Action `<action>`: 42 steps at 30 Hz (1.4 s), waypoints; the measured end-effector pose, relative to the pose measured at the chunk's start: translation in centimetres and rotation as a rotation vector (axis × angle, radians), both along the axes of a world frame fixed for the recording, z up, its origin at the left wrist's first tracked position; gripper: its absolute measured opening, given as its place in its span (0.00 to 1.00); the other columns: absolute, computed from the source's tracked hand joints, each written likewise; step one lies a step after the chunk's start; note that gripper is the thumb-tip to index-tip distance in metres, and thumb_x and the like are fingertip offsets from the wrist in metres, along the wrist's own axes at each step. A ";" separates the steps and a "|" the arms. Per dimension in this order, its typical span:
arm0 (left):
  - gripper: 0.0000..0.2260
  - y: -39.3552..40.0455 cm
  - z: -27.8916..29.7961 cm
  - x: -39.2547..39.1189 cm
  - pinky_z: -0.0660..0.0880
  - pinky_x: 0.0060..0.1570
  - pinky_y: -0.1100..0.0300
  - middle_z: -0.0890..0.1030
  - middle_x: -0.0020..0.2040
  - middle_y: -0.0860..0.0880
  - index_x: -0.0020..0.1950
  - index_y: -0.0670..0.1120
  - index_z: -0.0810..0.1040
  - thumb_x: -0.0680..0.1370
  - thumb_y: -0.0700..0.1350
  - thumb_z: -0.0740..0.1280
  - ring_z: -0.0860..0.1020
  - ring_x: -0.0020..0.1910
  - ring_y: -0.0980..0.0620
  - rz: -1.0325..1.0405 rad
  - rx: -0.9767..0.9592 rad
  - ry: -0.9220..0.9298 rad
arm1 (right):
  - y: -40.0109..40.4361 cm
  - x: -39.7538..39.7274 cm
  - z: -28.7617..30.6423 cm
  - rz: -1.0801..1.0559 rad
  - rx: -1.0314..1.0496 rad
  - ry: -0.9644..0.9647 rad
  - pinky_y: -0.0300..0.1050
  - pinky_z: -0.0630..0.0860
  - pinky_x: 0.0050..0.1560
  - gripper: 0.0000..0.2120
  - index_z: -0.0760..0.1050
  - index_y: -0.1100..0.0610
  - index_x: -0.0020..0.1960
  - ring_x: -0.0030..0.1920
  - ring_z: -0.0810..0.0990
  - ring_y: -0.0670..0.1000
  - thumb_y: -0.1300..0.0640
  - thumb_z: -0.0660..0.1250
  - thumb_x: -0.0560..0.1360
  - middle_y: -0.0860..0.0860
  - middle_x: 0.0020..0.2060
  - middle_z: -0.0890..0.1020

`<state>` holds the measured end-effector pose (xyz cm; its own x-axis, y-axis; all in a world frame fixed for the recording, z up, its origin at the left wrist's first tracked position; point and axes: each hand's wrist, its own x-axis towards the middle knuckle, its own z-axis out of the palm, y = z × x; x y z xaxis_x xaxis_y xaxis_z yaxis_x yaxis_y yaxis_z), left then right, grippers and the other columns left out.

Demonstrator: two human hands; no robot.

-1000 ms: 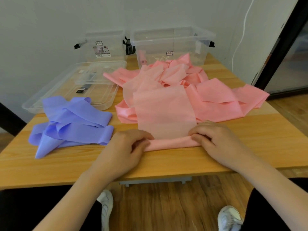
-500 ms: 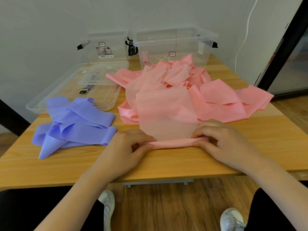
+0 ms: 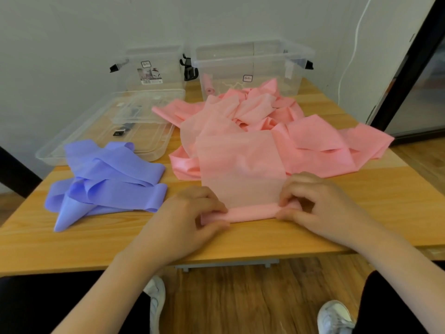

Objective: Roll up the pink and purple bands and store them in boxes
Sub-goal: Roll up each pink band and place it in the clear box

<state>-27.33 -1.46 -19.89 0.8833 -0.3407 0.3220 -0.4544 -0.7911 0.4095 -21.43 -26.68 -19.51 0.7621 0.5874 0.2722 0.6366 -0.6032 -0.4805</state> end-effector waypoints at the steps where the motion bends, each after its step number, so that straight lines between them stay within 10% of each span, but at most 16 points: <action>1: 0.17 0.2 0.1 0.0 0.69 0.47 0.71 0.77 0.45 0.58 0.49 0.49 0.83 0.72 0.59 0.62 0.73 0.45 0.61 -0.022 -0.006 0.028 | -0.2 0.0 0.2 0.012 -0.010 0.030 0.31 0.67 0.48 0.10 0.75 0.47 0.40 0.46 0.72 0.41 0.48 0.75 0.65 0.40 0.41 0.76; 7: 0.12 -0.1 0.1 0.5 0.66 0.42 0.79 0.76 0.39 0.64 0.52 0.47 0.83 0.74 0.47 0.63 0.73 0.40 0.71 0.068 -0.116 0.009 | 0.2 0.0 -0.4 -0.056 0.043 -0.003 0.25 0.65 0.46 0.04 0.80 0.54 0.42 0.45 0.73 0.33 0.61 0.68 0.73 0.37 0.37 0.76; 14: 0.14 -0.6 -0.1 0.4 0.67 0.34 0.72 0.71 0.44 0.60 0.49 0.54 0.82 0.73 0.54 0.58 0.72 0.34 0.60 0.097 0.006 -0.008 | 0.4 0.0 -0.6 -0.158 0.065 -0.028 0.37 0.67 0.38 0.07 0.74 0.50 0.37 0.39 0.72 0.43 0.53 0.72 0.68 0.47 0.34 0.76; 19: 0.18 0.1 0.0 0.3 0.66 0.46 0.75 0.73 0.46 0.58 0.53 0.51 0.82 0.72 0.58 0.61 0.70 0.44 0.63 -0.001 0.020 0.041 | -0.6 0.2 -0.1 -0.030 -0.003 -0.015 0.35 0.68 0.47 0.07 0.78 0.50 0.39 0.45 0.72 0.43 0.51 0.75 0.65 0.43 0.40 0.76; 35: 0.03 -1.0 -0.8 0.8 0.65 0.40 0.76 0.73 0.42 0.57 0.45 0.48 0.82 0.72 0.43 0.71 0.72 0.40 0.65 0.197 -0.129 -0.013 | 0.5 -0.2 -0.3 -0.182 0.087 0.066 0.34 0.67 0.37 0.06 0.74 0.47 0.38 0.38 0.73 0.43 0.55 0.69 0.71 0.45 0.33 0.76; 42: 0.16 -0.5 -0.3 0.5 0.70 0.37 0.64 0.74 0.43 0.55 0.42 0.49 0.81 0.72 0.57 0.59 0.70 0.37 0.58 0.160 0.006 -0.089 | 0.0 0.0 -0.1 -0.061 0.088 0.012 0.38 0.71 0.45 0.06 0.78 0.48 0.40 0.42 0.75 0.43 0.59 0.73 0.69 0.42 0.39 0.77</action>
<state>-26.80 -2.01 -20.20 0.8946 -0.1999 0.3995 -0.3563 -0.8588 0.3681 -21.44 -26.72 -19.66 0.7995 0.5136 0.3115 0.5935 -0.5959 -0.5410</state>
